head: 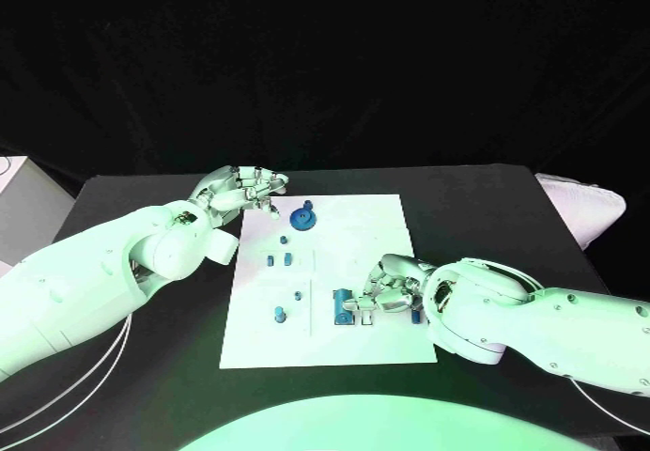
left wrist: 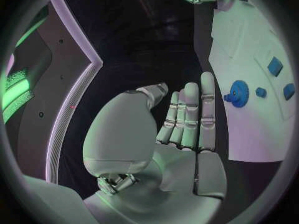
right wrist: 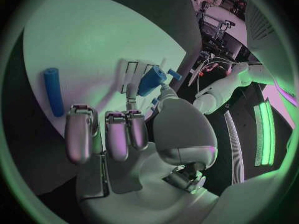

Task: Assemble the parts on the task board

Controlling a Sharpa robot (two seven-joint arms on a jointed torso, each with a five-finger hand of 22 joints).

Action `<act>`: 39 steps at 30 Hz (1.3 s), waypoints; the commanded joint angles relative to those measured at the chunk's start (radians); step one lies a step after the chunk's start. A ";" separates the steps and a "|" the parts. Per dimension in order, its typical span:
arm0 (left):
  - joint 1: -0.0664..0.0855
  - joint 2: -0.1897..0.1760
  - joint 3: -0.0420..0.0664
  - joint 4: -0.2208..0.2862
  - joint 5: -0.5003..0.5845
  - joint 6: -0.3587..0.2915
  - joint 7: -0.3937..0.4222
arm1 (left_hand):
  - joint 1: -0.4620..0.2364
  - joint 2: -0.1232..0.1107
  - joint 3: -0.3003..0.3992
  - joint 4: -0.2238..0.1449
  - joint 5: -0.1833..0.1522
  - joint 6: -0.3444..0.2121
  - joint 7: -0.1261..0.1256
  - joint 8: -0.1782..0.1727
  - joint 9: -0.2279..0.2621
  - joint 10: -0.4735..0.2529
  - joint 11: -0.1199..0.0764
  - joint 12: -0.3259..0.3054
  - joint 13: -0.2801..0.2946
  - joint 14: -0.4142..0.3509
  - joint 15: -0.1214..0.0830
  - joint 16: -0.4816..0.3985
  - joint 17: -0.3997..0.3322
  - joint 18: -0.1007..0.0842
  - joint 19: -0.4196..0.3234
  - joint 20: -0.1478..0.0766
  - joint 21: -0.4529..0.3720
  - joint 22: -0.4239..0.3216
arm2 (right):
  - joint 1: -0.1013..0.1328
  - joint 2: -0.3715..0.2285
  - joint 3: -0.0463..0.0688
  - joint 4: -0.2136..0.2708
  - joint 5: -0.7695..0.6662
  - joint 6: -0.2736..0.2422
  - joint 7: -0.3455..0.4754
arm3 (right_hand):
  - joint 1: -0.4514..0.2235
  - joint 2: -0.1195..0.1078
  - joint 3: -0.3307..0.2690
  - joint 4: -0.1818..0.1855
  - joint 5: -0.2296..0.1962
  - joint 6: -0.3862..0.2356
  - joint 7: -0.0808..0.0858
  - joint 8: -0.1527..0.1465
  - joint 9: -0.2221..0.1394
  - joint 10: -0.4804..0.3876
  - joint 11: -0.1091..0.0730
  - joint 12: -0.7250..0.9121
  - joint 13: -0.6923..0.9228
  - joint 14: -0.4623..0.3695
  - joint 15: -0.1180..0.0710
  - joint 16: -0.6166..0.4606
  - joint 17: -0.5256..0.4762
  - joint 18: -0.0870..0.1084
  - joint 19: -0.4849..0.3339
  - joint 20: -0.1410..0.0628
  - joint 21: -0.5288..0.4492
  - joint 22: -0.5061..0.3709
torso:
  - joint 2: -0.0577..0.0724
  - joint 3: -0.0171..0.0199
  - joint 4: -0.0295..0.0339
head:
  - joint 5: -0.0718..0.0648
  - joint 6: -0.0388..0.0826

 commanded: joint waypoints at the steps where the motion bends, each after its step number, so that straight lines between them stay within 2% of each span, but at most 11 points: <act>1: 0.000 0.000 0.000 0.002 0.007 0.010 0.005 | 0.003 0.010 0.000 0.004 0.003 -0.005 0.017 0.004 -0.001 -0.006 0.001 0.003 -0.001 -0.006 0.003 -0.003 0.000 0.015 0.007 0.001 -0.007 -0.002 | -0.002 -0.009 0.000 0.010 -0.002 0.007 0.066 | 0.052 -0.011 0.010 0.002 -0.019 -0.008 0.000 0.006 0.000 0.043 -0.005 -0.001 0.184 0.084 -0.007 0.002 0.174 -0.008 0.065 -0.010 0.001 0.176 | 0.000 0.0008 -0.0001 | 0.002 0.001; 3: -0.001 0.000 0.000 0.002 0.007 0.011 0.004 | 0.003 0.010 0.000 0.004 0.003 -0.005 0.017 0.004 -0.001 -0.006 0.001 0.003 -0.001 -0.006 0.003 -0.003 0.000 0.015 0.007 0.001 -0.007 -0.002 | -0.003 -0.013 0.000 0.014 0.003 0.002 0.084 | 0.082 -0.020 0.017 0.002 -0.029 -0.005 -0.001 0.009 0.000 0.045 -0.006 0.002 0.187 0.085 -0.008 0.004 0.179 -0.009 0.066 -0.011 0.005 0.179 | 0.000 0.0014 0.0002 | 0.002 0.001; 7: -0.002 -0.001 0.000 0.002 0.007 0.012 0.002 | 0.003 0.010 0.000 0.004 0.003 -0.005 0.017 0.004 -0.001 -0.006 0.001 0.003 -0.001 -0.006 0.003 -0.003 0.000 0.015 0.007 0.001 -0.007 -0.002 | -0.006 -0.020 0.000 0.021 0.019 -0.029 0.116 | 0.126 -0.023 0.030 0.002 -0.049 0.016 -0.011 0.029 0.006 0.054 -0.013 0.016 0.198 0.088 -0.014 0.009 0.190 -0.012 0.070 -0.015 0.022 0.187 | 0.000 0.0014 -0.0003 | 0.001 0.000; 13: -0.003 0.000 0.000 0.002 0.007 0.012 0.001 | 0.003 0.011 0.000 0.005 0.003 -0.005 0.017 0.005 -0.001 -0.006 0.001 0.003 -0.001 -0.006 0.003 -0.003 0.000 0.015 0.007 0.001 -0.007 -0.002 | -0.007 -0.023 0.000 0.020 0.032 -0.065 0.125 | 0.136 -0.017 0.036 0.004 -0.060 0.027 -0.016 0.042 0.010 0.060 -0.018 0.025 0.206 0.090 -0.017 0.014 0.198 -0.014 0.072 -0.018 0.033 0.193 | 0.001 -0.0001 0.0004 | 0.000 0.001; 22: -0.003 0.000 0.000 0.001 0.007 0.012 0.000 | 0.003 0.012 0.000 0.006 0.003 -0.005 0.017 0.006 -0.001 -0.006 0.001 0.004 -0.001 -0.006 0.003 -0.003 0.000 0.015 0.008 0.001 -0.008 -0.002 | -0.011 -0.019 0.000 0.011 0.037 -0.025 0.109 | 0.138 -0.016 0.036 0.002 -0.068 0.030 -0.020 0.052 0.014 0.063 -0.021 0.030 0.210 0.091 -0.020 0.015 0.201 -0.015 0.074 -0.020 0.041 0.197 | 0.000 -0.0005 0.0004 | 0.000 0.000; 25: -0.004 0.000 0.000 0.001 0.007 0.013 -0.001 | 0.003 0.012 0.000 0.006 0.003 -0.005 0.017 0.006 -0.001 -0.006 0.001 0.004 -0.001 -0.006 0.003 -0.003 0.000 0.015 0.008 0.001 -0.008 -0.002 | -0.013 -0.018 0.000 0.010 0.032 -0.021 0.101 | 0.169 -0.017 0.045 -0.001 -0.078 0.026 -0.022 0.060 0.017 0.064 -0.024 0.031 0.211 0.091 -0.022 0.016 0.203 -0.015 0.074 -0.023 0.042 0.198 | 0.000 -0.0006 0.0006 | 0.001 -0.001; 28: -0.004 0.000 0.000 0.001 0.007 0.014 -0.002 | 0.003 0.012 0.000 0.006 0.003 -0.005 0.017 0.006 -0.001 -0.006 0.001 0.004 -0.001 -0.006 0.003 -0.003 0.000 0.015 0.008 0.001 -0.008 -0.002 | -0.015 -0.016 0.000 0.010 0.028 -0.020 0.099 | 0.194 -0.017 0.068 0.002 -0.127 0.023 -0.023 0.067 0.018 0.065 -0.025 0.031 0.212 0.091 -0.023 0.017 0.205 -0.016 0.075 -0.024 0.045 0.200 | 0.000 -0.0005 0.0003 | 0.001 -0.001; 39: -0.004 -0.003 0.000 0.000 0.007 0.012 -0.003 | 0.001 0.020 0.002 0.013 0.004 -0.005 0.017 0.008 -0.003 -0.007 0.001 0.004 -0.002 -0.006 0.003 -0.004 0.000 0.015 0.009 0.002 -0.010 -0.004 | -0.017 -0.018 0.000 0.017 0.026 -0.027 0.111 | 0.197 -0.027 0.075 0.003 -0.133 0.026 -0.024 0.072 0.019 0.069 -0.025 0.039 0.218 0.092 -0.024 0.019 0.209 -0.017 0.076 -0.025 0.052 0.203 | 0.001 -0.0008 0.0007 | 0.003 -0.004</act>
